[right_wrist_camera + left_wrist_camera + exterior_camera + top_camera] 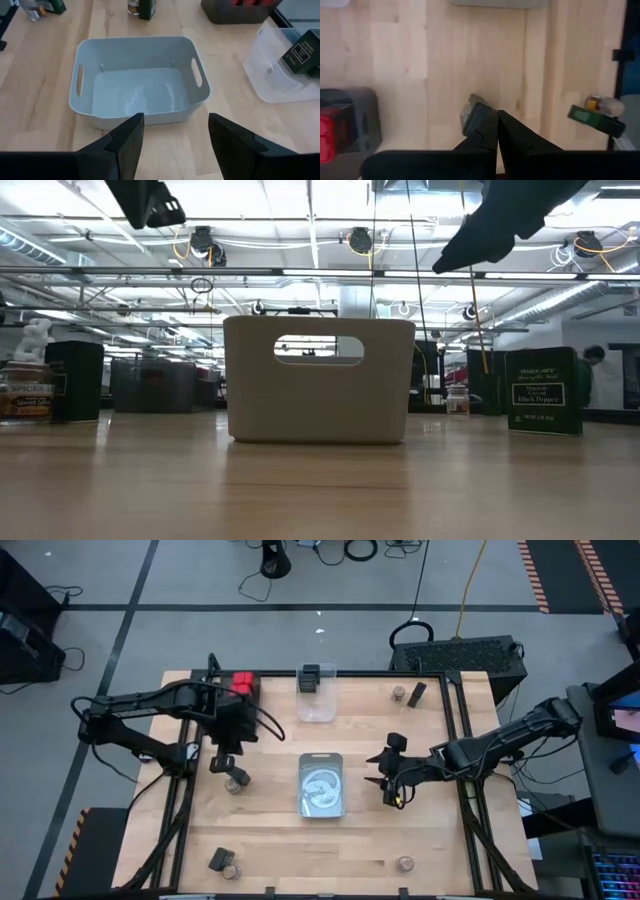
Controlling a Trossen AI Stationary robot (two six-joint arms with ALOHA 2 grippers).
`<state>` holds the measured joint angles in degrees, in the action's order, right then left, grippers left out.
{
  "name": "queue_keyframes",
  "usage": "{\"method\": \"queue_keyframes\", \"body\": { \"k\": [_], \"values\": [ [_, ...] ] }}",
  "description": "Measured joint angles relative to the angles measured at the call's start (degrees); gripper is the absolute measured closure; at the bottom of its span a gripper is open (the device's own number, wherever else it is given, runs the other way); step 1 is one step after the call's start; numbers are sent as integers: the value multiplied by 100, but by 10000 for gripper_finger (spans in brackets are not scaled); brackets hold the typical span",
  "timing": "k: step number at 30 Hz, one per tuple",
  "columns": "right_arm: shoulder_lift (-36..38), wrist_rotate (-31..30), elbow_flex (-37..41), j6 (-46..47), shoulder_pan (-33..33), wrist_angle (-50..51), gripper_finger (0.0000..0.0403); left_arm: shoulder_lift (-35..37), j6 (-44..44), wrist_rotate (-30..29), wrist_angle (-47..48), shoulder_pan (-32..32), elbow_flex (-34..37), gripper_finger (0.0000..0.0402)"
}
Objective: Sort spices by type
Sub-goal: Put the black seasoning can into the transparent bin
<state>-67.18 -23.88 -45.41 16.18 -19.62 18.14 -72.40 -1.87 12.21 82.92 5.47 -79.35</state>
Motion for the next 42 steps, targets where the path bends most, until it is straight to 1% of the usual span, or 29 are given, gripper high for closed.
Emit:
{"method": "queue_keyframes", "body": {
  "k": [4, 9, 11, 14, 18, 20, 26, 32, 42],
  "values": [
    [10, 0, 0, -83, 0, 12, 197, 0, 0, -231, 16, 0, 0, 351],
    [17, 0, 0, -81, 0, 140, 197, 2, 6, -438, 47, 0, 88, 280],
    [17, 0, 0, -30, 0, 204, 197, 0, 69, -445, 55, 0, 243, 251],
    [17, 2, 0, 99, 0, 336, 197, 0, 394, -405, 85, 0, 574, 215],
    [17, 15, 0, 262, 0, 483, 197, -2, -91, -323, 29, -73, 1024, 187],
    [17, 17, 0, 297, 0, 483, 197, 0, -320, -323, -26, -124, 1194, 181],
    [17, 15, 0, 313, 0, 432, 197, 0, -519, -398, -262, -339, 1634, 178],
    [20, 15, 0, 309, 0, 355, 197, 0, -692, -735, -786, -504, 2031, 178],
    [20, 11, 0, 266, 0, 350, 197, 0, -1025, -799, -1160, -565, 2342, 178]
  ]
}}
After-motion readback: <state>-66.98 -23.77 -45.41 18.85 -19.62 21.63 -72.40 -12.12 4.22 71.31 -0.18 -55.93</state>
